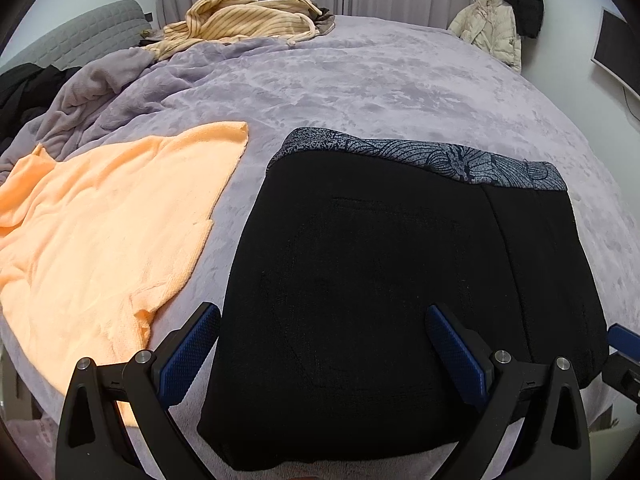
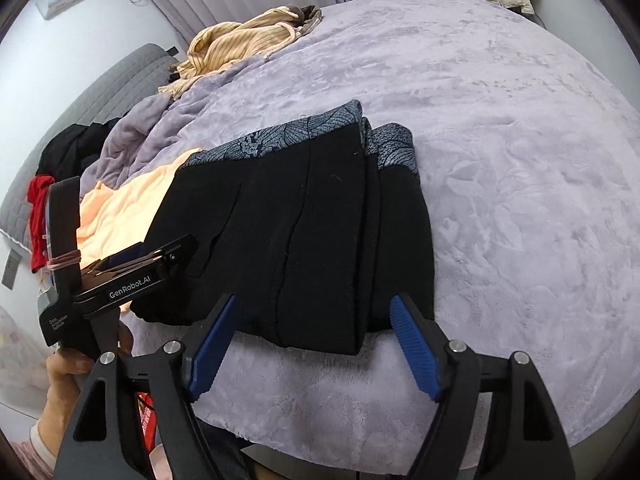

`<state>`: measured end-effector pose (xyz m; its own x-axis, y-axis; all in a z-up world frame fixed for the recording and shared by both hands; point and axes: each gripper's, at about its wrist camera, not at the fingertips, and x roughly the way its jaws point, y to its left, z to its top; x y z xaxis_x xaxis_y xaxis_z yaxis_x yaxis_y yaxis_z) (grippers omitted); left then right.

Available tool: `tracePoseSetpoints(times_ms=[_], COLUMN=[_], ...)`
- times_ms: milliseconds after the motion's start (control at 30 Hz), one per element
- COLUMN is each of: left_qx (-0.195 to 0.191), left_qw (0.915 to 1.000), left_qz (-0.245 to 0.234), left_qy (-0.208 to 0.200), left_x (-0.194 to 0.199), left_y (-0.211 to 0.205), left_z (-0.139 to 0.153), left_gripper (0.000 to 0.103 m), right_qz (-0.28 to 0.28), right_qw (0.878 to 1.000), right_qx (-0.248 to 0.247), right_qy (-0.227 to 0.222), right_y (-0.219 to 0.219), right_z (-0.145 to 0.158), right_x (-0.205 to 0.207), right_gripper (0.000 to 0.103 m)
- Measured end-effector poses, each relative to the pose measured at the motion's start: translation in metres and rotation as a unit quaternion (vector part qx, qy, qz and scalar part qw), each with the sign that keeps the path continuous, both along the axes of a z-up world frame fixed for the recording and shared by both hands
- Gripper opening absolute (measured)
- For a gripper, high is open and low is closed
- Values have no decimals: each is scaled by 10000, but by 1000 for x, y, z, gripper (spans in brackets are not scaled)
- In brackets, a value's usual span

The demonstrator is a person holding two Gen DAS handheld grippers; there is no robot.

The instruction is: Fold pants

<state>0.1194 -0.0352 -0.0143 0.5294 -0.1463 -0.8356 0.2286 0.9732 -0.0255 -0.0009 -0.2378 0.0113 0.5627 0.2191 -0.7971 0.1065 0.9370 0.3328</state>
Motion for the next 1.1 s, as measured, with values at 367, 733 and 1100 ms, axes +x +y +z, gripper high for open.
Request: tracePoseSetpoints(times_ms=[367, 733, 1100], left_qx=[167, 215, 353], left_qw=[9995, 9991, 9980], left_qz=[52, 95, 56], left_qy=[-278, -360, -527], left_x=[-47, -68, -72], left_y=[-2, -2, -9], left_z=[52, 80, 89], left_gripper=[102, 102, 102], right_qz=[-299, -167, -223], right_qw=[9959, 9947, 9959], right_qx=[-853, -1007, -879], right_qy=[-23, -103, 21], right_y=[2, 19, 19], right_z=[45, 71, 66], right_x=[-9, -11, -5], right_gripper=[91, 103, 103])
